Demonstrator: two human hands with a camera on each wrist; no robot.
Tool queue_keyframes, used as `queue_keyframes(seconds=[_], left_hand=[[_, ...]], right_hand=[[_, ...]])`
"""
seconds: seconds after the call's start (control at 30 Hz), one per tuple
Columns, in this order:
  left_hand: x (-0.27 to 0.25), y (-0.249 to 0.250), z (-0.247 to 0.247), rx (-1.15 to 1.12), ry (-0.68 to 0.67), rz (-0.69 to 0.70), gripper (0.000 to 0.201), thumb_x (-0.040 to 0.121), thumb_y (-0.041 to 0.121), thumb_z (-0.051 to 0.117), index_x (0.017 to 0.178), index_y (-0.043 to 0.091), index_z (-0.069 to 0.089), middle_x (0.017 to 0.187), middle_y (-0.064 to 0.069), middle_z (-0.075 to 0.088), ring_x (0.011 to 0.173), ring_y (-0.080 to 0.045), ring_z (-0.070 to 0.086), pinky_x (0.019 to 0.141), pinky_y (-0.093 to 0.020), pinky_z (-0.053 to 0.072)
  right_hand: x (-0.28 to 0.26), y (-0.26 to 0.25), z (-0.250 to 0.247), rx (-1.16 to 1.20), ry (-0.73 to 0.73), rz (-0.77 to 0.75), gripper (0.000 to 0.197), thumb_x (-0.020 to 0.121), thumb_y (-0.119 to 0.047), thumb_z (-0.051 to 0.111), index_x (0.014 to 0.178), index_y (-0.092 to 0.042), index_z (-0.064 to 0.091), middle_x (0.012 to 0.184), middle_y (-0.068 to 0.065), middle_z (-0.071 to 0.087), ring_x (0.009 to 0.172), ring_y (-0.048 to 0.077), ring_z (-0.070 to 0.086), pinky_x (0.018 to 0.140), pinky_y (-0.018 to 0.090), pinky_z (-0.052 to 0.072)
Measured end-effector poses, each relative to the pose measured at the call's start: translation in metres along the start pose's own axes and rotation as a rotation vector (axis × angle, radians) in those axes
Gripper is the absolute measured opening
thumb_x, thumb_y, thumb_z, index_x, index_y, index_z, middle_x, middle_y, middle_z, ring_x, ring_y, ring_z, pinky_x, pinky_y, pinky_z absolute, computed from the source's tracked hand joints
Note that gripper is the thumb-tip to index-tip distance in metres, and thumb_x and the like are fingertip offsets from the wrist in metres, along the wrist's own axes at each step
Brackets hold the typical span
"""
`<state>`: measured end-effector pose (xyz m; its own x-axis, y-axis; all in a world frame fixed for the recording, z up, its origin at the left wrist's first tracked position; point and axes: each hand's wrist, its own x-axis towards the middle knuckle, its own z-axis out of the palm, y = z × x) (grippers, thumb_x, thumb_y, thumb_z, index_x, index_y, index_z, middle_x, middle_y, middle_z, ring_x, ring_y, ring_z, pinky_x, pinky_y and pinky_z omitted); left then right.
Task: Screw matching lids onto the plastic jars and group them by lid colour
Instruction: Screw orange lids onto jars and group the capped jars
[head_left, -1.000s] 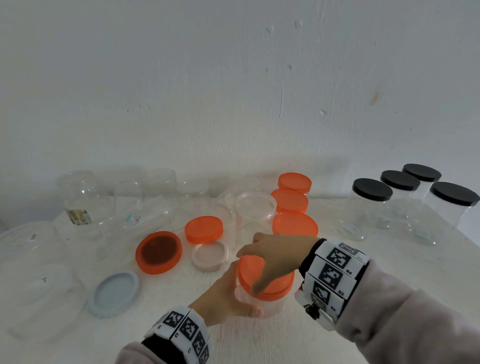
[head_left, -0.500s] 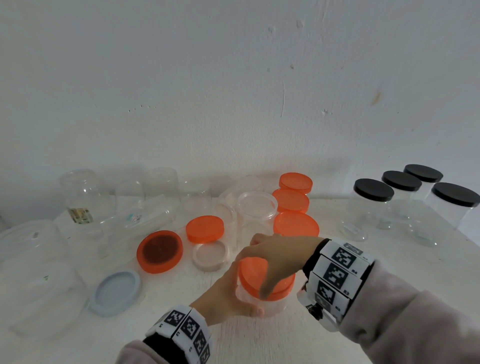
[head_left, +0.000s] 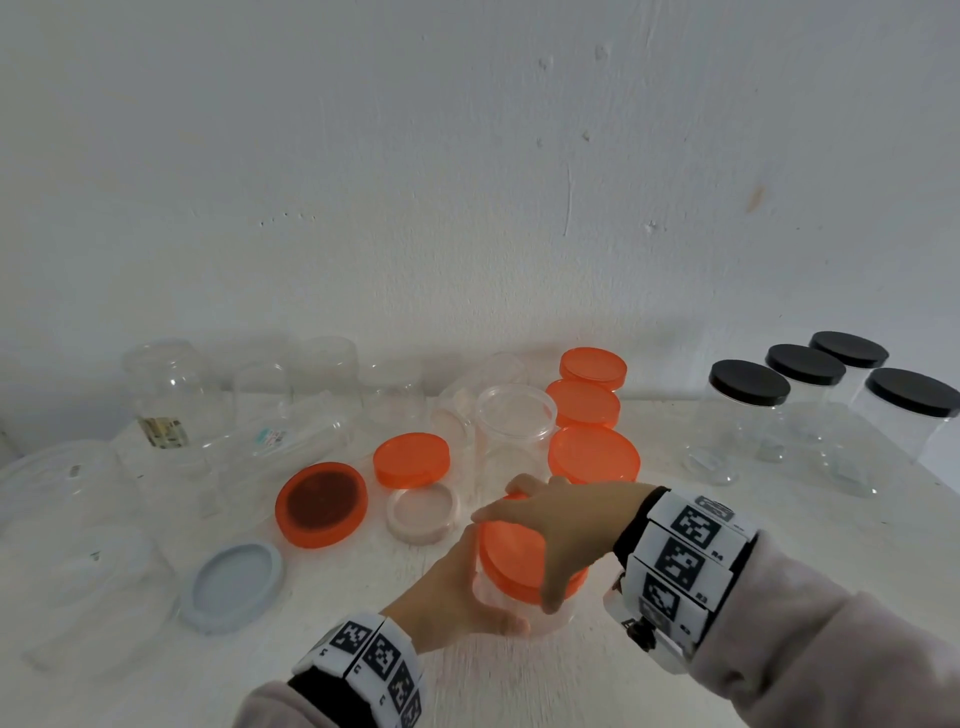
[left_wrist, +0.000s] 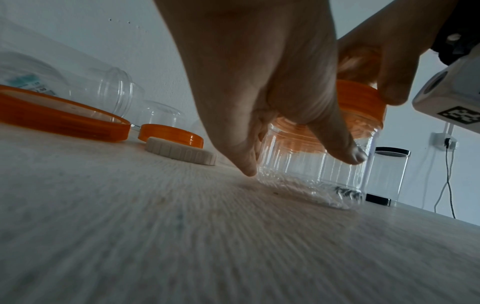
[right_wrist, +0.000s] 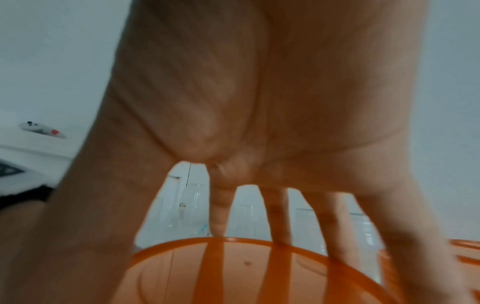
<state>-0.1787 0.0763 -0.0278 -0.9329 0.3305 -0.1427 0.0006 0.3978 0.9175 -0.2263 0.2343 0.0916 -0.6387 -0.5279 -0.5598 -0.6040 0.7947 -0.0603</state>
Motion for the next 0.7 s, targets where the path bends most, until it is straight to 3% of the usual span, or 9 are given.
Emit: queue_keyframes(seconds=[0.13, 0.27, 0.33, 0.43, 0.53, 0.63, 0.7], left_hand=[[0.001, -0.001, 0.0, 0.006, 0.001, -0.015, 0.102, 0.067, 0.033, 0.086, 0.139, 0.042, 0.015, 0.134, 0.026, 0.037, 0.128, -0.001, 0.038, 0.102, -0.019, 0.033], [0.0, 0.0, 0.0, 0.033, 0.008, -0.005, 0.102, 0.068, 0.034, 0.085, 0.142, 0.04, 0.015, 0.133, 0.029, 0.036, 0.124, 0.005, 0.038, 0.099, -0.016, 0.031], [0.0, 0.002, 0.0, 0.026, -0.003, 0.011, 0.1, 0.07, 0.032, 0.085, 0.14, 0.042, 0.015, 0.134, 0.03, 0.035, 0.121, 0.013, 0.037, 0.094, -0.007, 0.032], [-0.001, 0.003, 0.0, -0.002, -0.006, 0.021, 0.099, 0.07, 0.027, 0.086, 0.137, 0.044, 0.015, 0.141, 0.023, 0.034, 0.129, 0.006, 0.036, 0.1, -0.012, 0.033], [-0.002, 0.004, 0.0, -0.02, -0.011, 0.049, 0.102, 0.069, 0.023, 0.085, 0.137, 0.049, 0.014, 0.143, 0.022, 0.034, 0.13, 0.008, 0.035, 0.104, -0.016, 0.034], [-0.002, 0.004, 0.0, -0.028, -0.008, 0.049, 0.103, 0.069, 0.022, 0.086, 0.138, 0.047, 0.014, 0.143, 0.021, 0.035, 0.131, 0.006, 0.036, 0.108, -0.022, 0.035], [-0.001, 0.003, 0.0, -0.03, -0.01, 0.034, 0.102, 0.069, 0.025, 0.086, 0.137, 0.045, 0.013, 0.142, 0.021, 0.035, 0.131, 0.005, 0.035, 0.104, -0.017, 0.034]], right_hand=[[0.002, 0.004, 0.003, 0.065, 0.046, 0.029, 0.102, 0.062, -0.066, 0.075, 0.142, -0.056, 0.012, 0.14, -0.005, 0.029, 0.127, 0.029, 0.037, 0.095, 0.05, 0.044], [0.009, 0.0, 0.011, 0.11, 0.108, 0.125, 0.11, 0.057, -0.085, 0.062, 0.146, -0.038, 0.018, 0.136, 0.006, 0.037, 0.117, 0.03, 0.049, 0.082, 0.039, 0.044], [0.009, -0.001, 0.01, 0.101, 0.088, 0.146, 0.11, 0.059, -0.082, 0.064, 0.147, -0.037, 0.015, 0.139, 0.007, 0.036, 0.119, 0.031, 0.048, 0.083, 0.039, 0.044], [0.002, -0.003, 0.0, 0.042, 0.011, 0.057, 0.111, 0.066, -0.056, 0.078, 0.146, -0.049, 0.002, 0.151, 0.0, 0.02, 0.133, 0.03, 0.033, 0.098, 0.051, 0.042], [-0.003, -0.003, -0.007, 0.048, -0.015, -0.052, 0.094, 0.073, -0.036, 0.077, 0.141, -0.057, 0.015, 0.15, -0.01, 0.018, 0.13, 0.025, 0.028, 0.098, 0.052, 0.04], [-0.001, -0.002, -0.006, 0.056, 0.002, -0.047, 0.083, 0.074, -0.047, 0.074, 0.14, -0.057, 0.023, 0.144, -0.009, 0.026, 0.124, 0.027, 0.034, 0.097, 0.05, 0.042], [0.001, -0.002, -0.004, 0.032, 0.027, -0.01, 0.086, 0.074, -0.061, 0.07, 0.144, -0.052, 0.021, 0.141, -0.005, 0.03, 0.124, 0.029, 0.039, 0.097, 0.049, 0.043]])
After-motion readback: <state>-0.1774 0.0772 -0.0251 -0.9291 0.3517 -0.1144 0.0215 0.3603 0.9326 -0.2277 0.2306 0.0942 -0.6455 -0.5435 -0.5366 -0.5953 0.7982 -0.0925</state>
